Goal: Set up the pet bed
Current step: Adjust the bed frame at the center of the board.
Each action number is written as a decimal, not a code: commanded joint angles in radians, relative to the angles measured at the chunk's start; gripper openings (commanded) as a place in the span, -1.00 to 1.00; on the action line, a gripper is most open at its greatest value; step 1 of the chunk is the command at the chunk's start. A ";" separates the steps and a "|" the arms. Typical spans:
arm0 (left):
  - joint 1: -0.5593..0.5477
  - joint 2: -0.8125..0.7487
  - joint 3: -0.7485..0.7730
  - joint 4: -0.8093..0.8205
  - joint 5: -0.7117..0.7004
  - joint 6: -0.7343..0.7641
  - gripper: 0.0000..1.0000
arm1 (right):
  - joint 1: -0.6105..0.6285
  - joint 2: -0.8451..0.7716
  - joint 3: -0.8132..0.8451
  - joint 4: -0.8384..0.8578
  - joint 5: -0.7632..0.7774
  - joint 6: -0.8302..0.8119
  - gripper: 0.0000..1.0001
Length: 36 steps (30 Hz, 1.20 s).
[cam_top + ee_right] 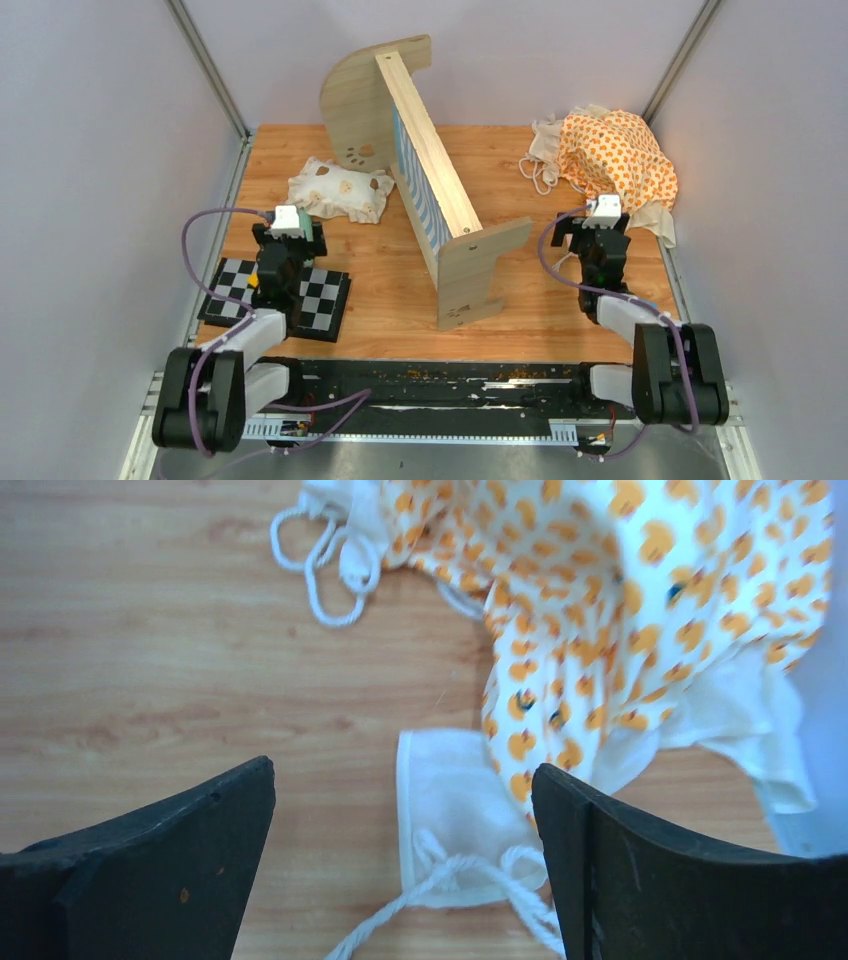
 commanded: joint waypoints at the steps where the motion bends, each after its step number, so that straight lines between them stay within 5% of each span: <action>1: -0.006 -0.152 0.137 -0.300 -0.128 -0.169 1.00 | -0.007 -0.135 0.168 -0.288 0.105 0.041 1.00; 9: -0.004 -0.217 0.429 -0.823 -0.072 -0.408 1.00 | -0.006 -0.191 0.508 -0.907 0.235 0.330 1.00; 19: -0.002 0.115 0.904 -1.476 -0.064 -0.474 1.00 | -0.006 -0.097 0.906 -1.410 0.208 0.431 1.00; 25: -0.002 0.106 0.916 -1.499 -0.050 -0.467 1.00 | -0.006 -0.134 0.928 -1.379 0.215 0.356 1.00; 36: -0.002 -0.157 0.839 -1.415 0.016 -0.359 1.00 | -0.006 -0.144 0.965 -1.378 0.145 0.327 1.00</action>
